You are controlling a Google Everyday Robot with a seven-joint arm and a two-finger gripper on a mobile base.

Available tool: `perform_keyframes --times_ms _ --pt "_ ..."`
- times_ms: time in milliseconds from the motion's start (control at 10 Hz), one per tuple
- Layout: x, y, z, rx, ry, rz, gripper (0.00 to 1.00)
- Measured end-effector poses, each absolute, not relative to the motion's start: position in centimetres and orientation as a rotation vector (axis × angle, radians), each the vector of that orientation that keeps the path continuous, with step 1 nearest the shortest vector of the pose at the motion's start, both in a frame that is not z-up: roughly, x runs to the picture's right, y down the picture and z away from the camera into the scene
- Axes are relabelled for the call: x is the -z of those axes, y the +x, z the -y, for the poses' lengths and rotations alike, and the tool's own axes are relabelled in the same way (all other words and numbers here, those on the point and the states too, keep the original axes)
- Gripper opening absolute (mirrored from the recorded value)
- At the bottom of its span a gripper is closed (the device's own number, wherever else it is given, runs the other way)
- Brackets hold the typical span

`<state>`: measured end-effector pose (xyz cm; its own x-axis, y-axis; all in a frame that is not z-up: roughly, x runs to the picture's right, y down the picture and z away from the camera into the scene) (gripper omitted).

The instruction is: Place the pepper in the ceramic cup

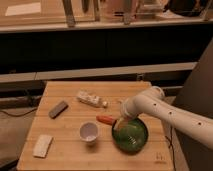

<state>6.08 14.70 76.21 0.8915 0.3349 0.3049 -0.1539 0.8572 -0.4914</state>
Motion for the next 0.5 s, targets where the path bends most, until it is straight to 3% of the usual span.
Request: perform_keyframes --times_ms 500 --pt "-78.1 4.7 -14.9 -0.287 -0.527 0.389 0.80"
